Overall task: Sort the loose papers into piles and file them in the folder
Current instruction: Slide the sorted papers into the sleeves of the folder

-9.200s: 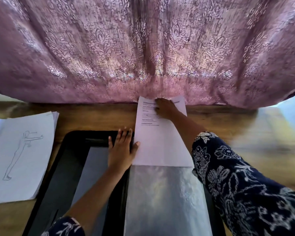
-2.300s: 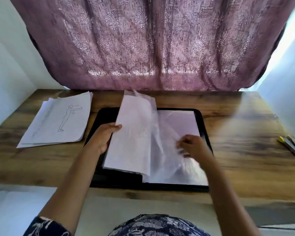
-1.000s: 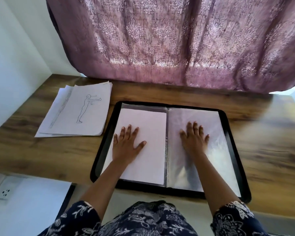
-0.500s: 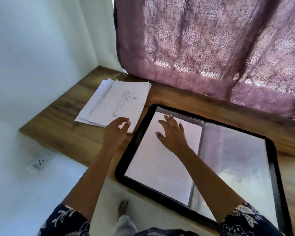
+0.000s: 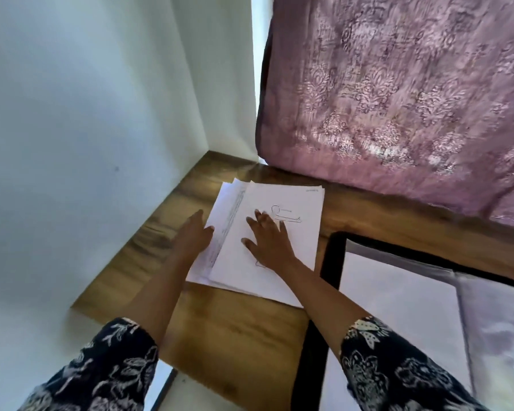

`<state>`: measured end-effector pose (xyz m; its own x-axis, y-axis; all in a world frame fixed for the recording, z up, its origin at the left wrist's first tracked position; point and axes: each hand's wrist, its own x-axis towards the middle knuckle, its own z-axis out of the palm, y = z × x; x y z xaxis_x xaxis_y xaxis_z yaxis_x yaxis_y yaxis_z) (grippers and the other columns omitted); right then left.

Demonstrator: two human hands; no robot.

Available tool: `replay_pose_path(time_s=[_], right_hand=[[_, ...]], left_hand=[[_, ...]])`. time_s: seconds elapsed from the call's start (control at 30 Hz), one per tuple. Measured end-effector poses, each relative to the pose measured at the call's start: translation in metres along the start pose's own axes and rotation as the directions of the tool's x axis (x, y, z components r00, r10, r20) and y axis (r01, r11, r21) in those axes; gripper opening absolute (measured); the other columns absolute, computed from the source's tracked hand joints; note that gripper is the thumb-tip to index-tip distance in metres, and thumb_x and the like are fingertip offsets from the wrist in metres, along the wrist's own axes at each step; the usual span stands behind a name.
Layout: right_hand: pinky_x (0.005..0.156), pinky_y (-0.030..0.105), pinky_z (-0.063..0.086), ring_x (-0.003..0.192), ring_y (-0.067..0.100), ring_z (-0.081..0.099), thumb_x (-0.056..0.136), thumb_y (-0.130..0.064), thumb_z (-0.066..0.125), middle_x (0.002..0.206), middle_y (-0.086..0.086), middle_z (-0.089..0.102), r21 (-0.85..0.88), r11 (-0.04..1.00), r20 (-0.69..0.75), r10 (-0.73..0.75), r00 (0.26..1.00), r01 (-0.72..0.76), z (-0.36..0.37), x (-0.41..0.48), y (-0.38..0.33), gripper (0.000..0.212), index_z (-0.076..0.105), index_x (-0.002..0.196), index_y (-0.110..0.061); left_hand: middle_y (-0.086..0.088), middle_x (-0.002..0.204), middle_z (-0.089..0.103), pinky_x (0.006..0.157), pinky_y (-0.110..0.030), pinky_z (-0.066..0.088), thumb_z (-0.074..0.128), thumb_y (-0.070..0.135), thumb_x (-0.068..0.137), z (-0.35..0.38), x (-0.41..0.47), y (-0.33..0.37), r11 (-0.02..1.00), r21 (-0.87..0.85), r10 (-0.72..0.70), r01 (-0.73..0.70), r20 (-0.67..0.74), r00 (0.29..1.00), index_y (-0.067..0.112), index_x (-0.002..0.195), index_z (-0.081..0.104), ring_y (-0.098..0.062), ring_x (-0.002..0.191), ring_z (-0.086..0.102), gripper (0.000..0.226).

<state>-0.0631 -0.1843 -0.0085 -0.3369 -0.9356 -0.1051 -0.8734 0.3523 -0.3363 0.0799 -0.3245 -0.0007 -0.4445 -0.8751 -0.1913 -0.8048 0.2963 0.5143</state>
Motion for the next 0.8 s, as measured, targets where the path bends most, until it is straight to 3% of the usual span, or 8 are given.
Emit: replay_pose_path(time_s=[0.13, 0.23, 0.33, 0.43, 0.5, 0.57, 0.67, 0.8], right_hand=[[0.116, 0.05, 0.002, 0.148, 0.021, 0.008, 0.085, -0.061, -0.003, 0.161, 0.003, 0.007, -0.117, 0.993, 0.001, 0.011, 1.0, -0.011, 0.029, 0.0, 0.003, 0.08, 0.016, 0.153, -0.023], [0.115, 0.053, 0.01, 0.145, 0.024, 0.022, 0.088, -0.059, 0.004, 0.158, 0.005, 0.022, -0.111, 0.994, -0.054, 0.018, 0.998, -0.024, 0.033, -0.002, 0.006, 0.076, 0.029, 0.15, -0.022], [0.116, 0.05, 0.005, 0.147, 0.023, 0.017, 0.086, -0.06, 0.002, 0.159, 0.004, 0.017, -0.111, 0.994, -0.059, -0.002, 0.998, -0.005, 0.035, -0.003, 0.01, 0.078, 0.024, 0.151, -0.023], [0.116, 0.048, 0.0, 0.148, 0.021, 0.009, 0.082, -0.061, -0.006, 0.161, 0.002, 0.009, -0.123, 0.992, -0.059, 0.002, 0.998, -0.009, 0.033, -0.003, 0.009, 0.083, 0.016, 0.153, -0.024], [0.117, 0.048, -0.001, 0.148, 0.021, 0.007, 0.081, -0.065, -0.012, 0.161, 0.002, 0.008, -0.125, 0.992, -0.06, 0.009, 0.998, -0.017, 0.033, -0.004, 0.009, 0.087, 0.015, 0.153, -0.024], [0.117, 0.048, -0.001, 0.148, 0.02, 0.006, 0.074, -0.071, -0.027, 0.161, 0.002, 0.006, -0.122, 0.992, -0.064, 0.011, 0.998, -0.019, 0.033, -0.003, 0.009, 0.1, 0.013, 0.153, -0.025], [0.117, 0.047, -0.002, 0.149, 0.019, 0.003, 0.062, -0.072, -0.038, 0.161, 0.001, 0.003, -0.108, 0.994, -0.058, 0.023, 0.998, -0.029, 0.032, -0.003, 0.01, 0.113, 0.01, 0.153, -0.025], [0.117, 0.046, -0.003, 0.149, 0.018, 0.0, 0.059, -0.072, -0.04, 0.162, 0.0, -0.001, -0.114, 0.992, -0.05, 0.039, 0.998, -0.044, 0.031, -0.006, 0.01, 0.114, 0.005, 0.153, -0.027]], left_hand=[[-0.012, 0.152, 0.037, 0.113, -0.038, 0.027, 0.048, 0.021, 0.099, 0.023, -0.009, 0.006, 0.991, -0.07, 0.111, -0.114, -0.038, 0.993, 0.011, 0.149, 0.032, -0.03, 0.136, 0.039, 0.053], [-0.014, 0.143, 0.048, 0.104, -0.036, 0.036, 0.05, 0.014, 0.096, 0.02, -0.006, 0.016, 0.977, -0.201, 0.048, -0.071, -0.114, 0.992, 0.011, 0.143, 0.039, -0.031, 0.127, 0.048, 0.048], [-0.017, 0.136, 0.053, 0.096, -0.037, 0.042, 0.055, 0.014, 0.093, 0.004, 0.013, 0.016, 0.94, -0.326, -0.122, 0.104, -0.035, 0.992, 0.008, 0.142, 0.04, -0.035, 0.122, 0.052, 0.052], [-0.021, 0.107, 0.066, 0.083, -0.041, 0.049, 0.061, 0.01, 0.086, -0.007, 0.033, 0.008, 0.895, -0.418, -0.154, 0.155, 0.036, 0.987, -0.002, 0.105, 0.065, -0.035, 0.104, 0.062, 0.023], [-0.02, 0.086, 0.065, 0.071, -0.039, 0.047, 0.064, 0.012, 0.086, -0.01, 0.039, 0.004, 0.856, -0.469, -0.197, 0.216, 0.092, 0.976, -0.003, 0.082, 0.064, -0.03, 0.084, 0.063, 0.015], [-0.02, 0.088, 0.065, 0.073, -0.035, 0.046, 0.066, 0.015, 0.086, -0.011, 0.041, 0.003, 0.834, -0.48, -0.205, 0.272, 0.19, 0.96, -0.006, 0.085, 0.065, -0.027, 0.082, 0.06, 0.02], [-0.014, 0.099, 0.063, 0.081, -0.033, 0.046, 0.057, 0.015, 0.093, -0.013, 0.034, 0.009, 0.89, -0.403, -0.115, 0.214, 0.255, 0.96, -0.004, 0.099, 0.066, -0.03, 0.097, 0.06, 0.022], [-0.016, 0.105, 0.066, 0.075, -0.026, 0.035, 0.047, 0.017, 0.1, -0.015, 0.023, 0.018, 0.974, -0.225, 0.047, -0.033, 0.059, 0.997, -0.004, 0.106, 0.067, -0.032, 0.102, 0.06, 0.03]])
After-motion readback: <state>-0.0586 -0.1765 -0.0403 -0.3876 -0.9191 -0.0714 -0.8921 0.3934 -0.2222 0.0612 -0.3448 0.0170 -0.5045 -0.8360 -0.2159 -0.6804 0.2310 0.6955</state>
